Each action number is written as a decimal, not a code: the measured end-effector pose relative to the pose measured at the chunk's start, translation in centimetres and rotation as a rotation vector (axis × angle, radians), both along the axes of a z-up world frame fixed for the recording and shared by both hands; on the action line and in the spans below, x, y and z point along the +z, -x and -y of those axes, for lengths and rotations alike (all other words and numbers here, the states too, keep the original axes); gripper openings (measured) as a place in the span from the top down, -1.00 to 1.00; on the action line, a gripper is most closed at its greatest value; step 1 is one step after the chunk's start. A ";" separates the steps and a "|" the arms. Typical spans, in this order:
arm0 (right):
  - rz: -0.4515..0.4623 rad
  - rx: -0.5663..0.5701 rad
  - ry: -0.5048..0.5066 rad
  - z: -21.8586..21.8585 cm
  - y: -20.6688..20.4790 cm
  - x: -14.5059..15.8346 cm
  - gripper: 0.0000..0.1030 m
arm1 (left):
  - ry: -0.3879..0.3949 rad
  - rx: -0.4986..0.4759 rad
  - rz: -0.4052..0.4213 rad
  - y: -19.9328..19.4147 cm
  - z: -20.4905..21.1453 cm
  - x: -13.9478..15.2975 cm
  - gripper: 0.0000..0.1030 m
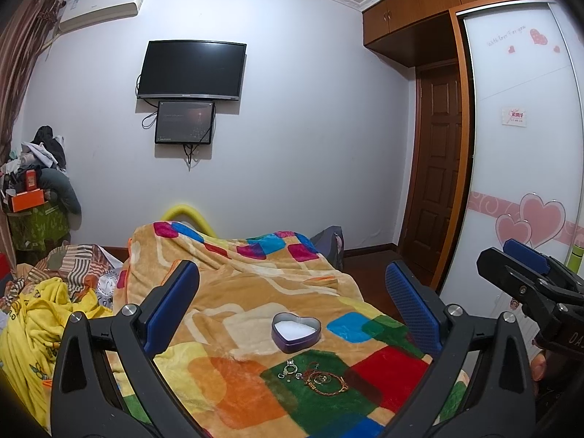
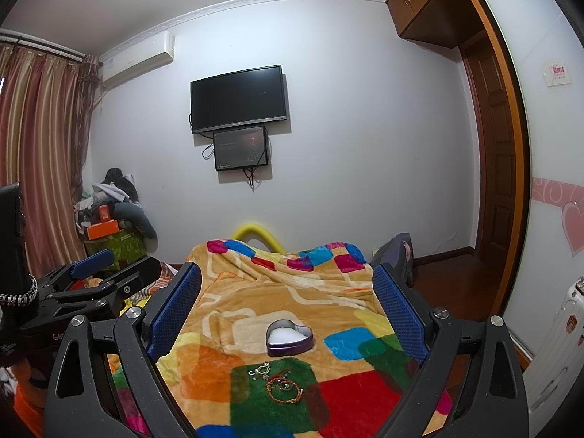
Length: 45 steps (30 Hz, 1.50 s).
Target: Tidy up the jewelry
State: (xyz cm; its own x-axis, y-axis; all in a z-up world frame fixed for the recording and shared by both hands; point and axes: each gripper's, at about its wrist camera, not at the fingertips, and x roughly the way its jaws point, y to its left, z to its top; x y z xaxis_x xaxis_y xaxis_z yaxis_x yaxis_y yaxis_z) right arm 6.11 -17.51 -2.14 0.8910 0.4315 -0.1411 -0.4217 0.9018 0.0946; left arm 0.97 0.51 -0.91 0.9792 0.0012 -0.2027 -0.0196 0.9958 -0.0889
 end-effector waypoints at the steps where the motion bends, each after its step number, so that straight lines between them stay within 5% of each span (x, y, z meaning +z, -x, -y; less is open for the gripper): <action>1: 0.000 0.000 0.000 0.0 0.0 0.0 -0.82 | 0.000 -0.001 -0.001 0.0 0.0 0.0 -0.99; 19: -0.055 -0.006 0.011 0.0 -1.0 -1.3 -0.82 | -0.002 0.004 -0.033 -1.2 0.1 -0.7 -0.99; 33: -0.271 -0.027 0.053 0.7 -5.8 -5.7 -0.82 | -0.032 0.029 -0.256 -7.9 -1.0 -6.3 -0.98; 41: -0.449 -0.012 0.099 0.9 -8.8 -10.0 -0.79 | -0.045 0.013 -0.445 -12.0 -2.1 -11.9 -0.50; 45: -0.507 0.023 0.144 0.3 -9.9 -11.8 -0.49 | -0.022 -0.007 -0.538 -13.5 -2.7 -14.5 -0.19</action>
